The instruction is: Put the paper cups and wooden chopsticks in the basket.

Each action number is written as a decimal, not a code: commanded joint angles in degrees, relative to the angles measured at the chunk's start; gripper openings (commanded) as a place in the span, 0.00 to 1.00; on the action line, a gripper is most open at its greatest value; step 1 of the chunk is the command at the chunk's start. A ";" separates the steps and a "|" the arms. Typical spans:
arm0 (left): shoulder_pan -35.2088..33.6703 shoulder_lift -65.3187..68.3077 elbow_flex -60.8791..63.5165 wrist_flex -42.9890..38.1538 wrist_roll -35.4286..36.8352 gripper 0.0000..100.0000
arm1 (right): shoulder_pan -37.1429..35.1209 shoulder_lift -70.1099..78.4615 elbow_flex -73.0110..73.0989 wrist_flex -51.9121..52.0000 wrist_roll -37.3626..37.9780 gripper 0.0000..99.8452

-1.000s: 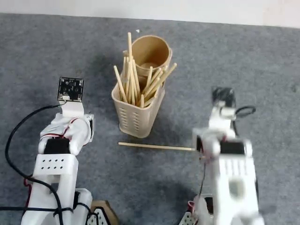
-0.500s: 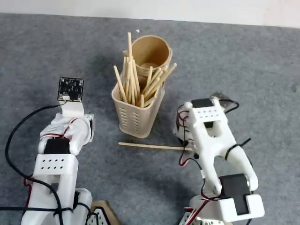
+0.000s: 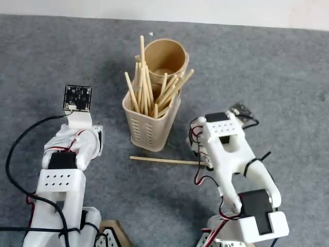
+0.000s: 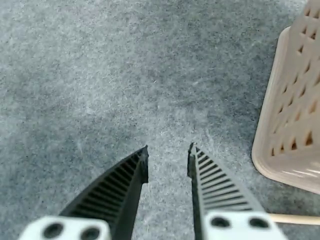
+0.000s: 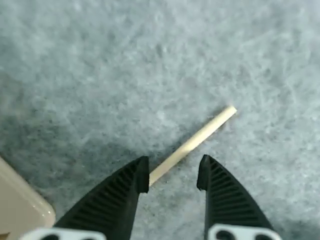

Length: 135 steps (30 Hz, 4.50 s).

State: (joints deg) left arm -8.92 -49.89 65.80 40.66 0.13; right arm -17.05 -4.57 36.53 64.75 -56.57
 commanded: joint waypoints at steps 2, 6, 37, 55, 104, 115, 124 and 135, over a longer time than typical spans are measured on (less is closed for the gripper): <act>-0.48 -0.92 -0.22 -0.70 -0.09 0.16 | 1.80 -0.22 2.86 -1.27 -0.53 0.17; -0.48 -0.92 -0.22 -0.70 -0.09 0.16 | 3.21 -0.22 4.35 -7.16 -0.18 0.17; -0.40 -0.84 -0.22 -0.70 -0.09 0.16 | 23.52 -1.01 -17.63 -13.49 39.56 0.00; -0.40 -0.66 -0.22 -0.88 -0.09 0.16 | -0.31 -17.27 -72.48 -17.54 39.65 0.00; -1.54 0.31 -9.71 -0.62 0.00 0.16 | 5.14 -18.42 -44.44 8.31 41.67 0.40; 20.88 31.25 -32.57 13.80 -5.01 0.16 | -9.71 -16.31 -6.81 -23.78 41.67 0.40; 11.03 27.30 -34.33 17.41 -6.51 0.16 | -3.56 -16.31 1.89 -28.09 41.67 0.40; 9.36 37.67 -42.86 17.05 1.23 0.16 | -11.12 -15.60 1.10 -35.21 41.58 0.40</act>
State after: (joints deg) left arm -5.93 -14.46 26.68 58.07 2.33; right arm -20.04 -20.13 35.91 34.07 -14.64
